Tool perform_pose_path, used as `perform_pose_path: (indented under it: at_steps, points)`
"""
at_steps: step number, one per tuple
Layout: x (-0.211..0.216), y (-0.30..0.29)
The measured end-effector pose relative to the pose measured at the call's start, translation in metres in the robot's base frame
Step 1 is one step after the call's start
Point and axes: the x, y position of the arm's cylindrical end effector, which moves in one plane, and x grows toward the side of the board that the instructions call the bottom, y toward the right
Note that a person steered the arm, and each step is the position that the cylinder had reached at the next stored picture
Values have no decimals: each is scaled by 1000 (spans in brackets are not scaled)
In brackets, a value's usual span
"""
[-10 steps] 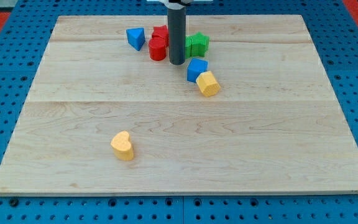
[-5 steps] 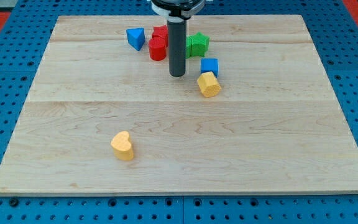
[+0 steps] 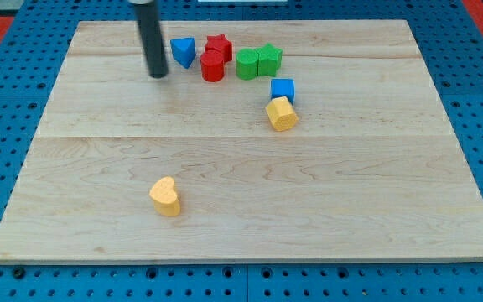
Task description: Push the blue triangle to the bottom of the green star
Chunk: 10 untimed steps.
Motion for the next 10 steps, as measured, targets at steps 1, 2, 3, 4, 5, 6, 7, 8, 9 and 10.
perform_pose_path:
  at_steps: [1,2,3,4,5,6,7,8,9,10]
  points:
    - [-59,-13]
    - [-72,43]
    - [-41,73]
    - [-13,73]
    - [20,80]
    - [37,66]
    - [50,60]
    - [51,101]
    - [50,93]
    - [46,107]
